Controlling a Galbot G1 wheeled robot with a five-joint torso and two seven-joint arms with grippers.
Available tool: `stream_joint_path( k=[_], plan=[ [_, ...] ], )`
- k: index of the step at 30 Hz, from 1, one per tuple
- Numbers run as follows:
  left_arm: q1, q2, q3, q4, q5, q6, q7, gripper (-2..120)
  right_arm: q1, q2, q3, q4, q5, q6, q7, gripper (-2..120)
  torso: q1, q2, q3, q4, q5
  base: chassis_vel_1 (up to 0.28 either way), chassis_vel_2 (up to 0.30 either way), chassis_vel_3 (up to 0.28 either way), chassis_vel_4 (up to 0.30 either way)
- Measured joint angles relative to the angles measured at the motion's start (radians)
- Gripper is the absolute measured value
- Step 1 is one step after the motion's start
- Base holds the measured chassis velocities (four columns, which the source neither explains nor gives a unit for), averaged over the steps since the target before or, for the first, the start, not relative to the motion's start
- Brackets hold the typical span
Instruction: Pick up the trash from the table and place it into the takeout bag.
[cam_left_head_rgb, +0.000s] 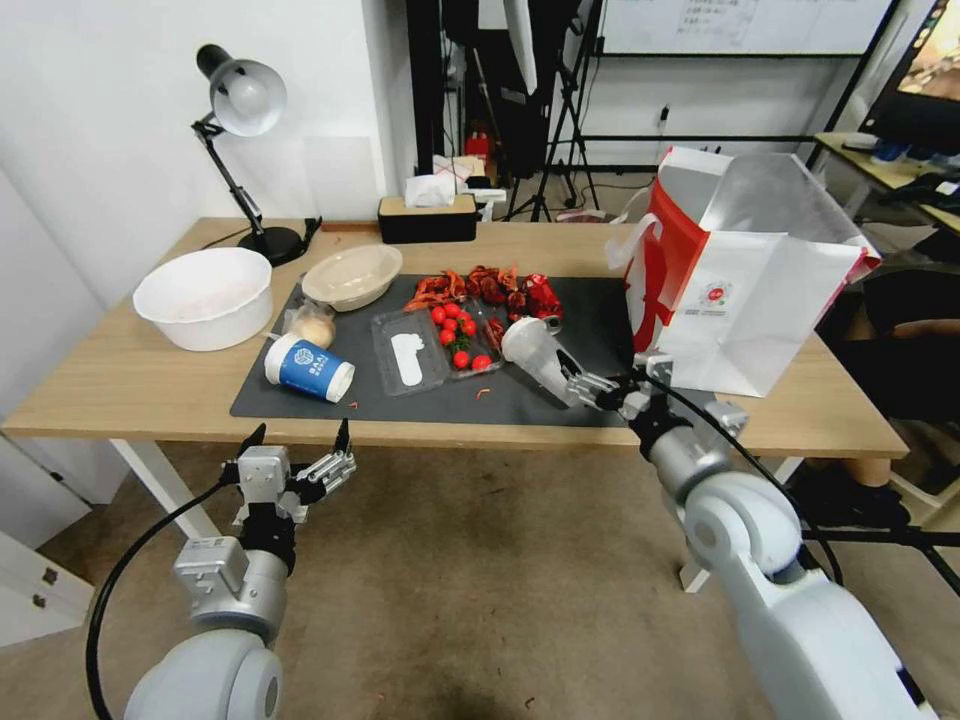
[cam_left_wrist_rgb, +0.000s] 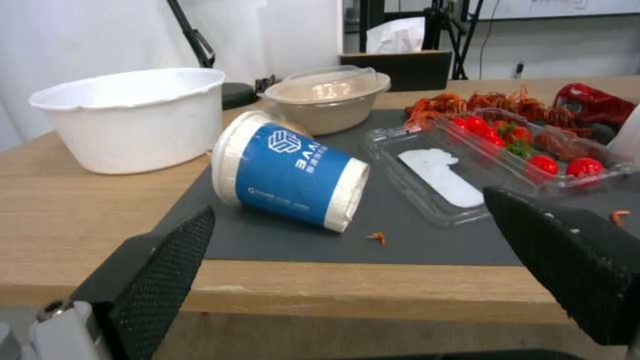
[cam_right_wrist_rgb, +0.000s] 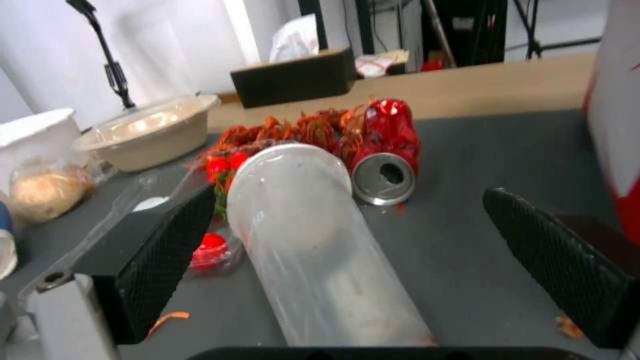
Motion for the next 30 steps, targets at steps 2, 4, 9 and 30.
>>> stream_joint_path(
  k=[2,4,9,30],
  plan=[
    [0.001,-0.003,0.0,0.001,0.004,-0.003,0.0,100,0.019,-0.003,-0.014,-0.011,0.011,-0.013,0.01,100,0.0,0.0,0.0,0.0,-0.0001,0.0,0.0,0.0,0.0],
    [0.001,-0.006,-0.001,0.001,0.008,-0.006,0.0,100,0.038,-0.004,-0.027,-0.023,0.023,-0.026,0.017,100,0.0,0.0,0.0,0.0,-0.0001,0.0,0.0,0.0,0.0],
    [0.005,-0.011,-0.002,0.002,0.019,-0.017,0.0,100,0.089,-0.004,-0.064,-0.048,0.079,-0.093,0.06,100,0.0,0.0,0.0,0.0001,0.0,0.0,0.0,0.0,0.0],
    [0.008,-0.012,-0.003,0.013,0.026,-0.045,-0.006,100,0.123,0.006,-0.098,-0.048,0.144,-0.271,0.153,68,0.0,0.0,0.0,0.0,-0.0001,0.0,0.0,0.0,0.0]
  ],
)
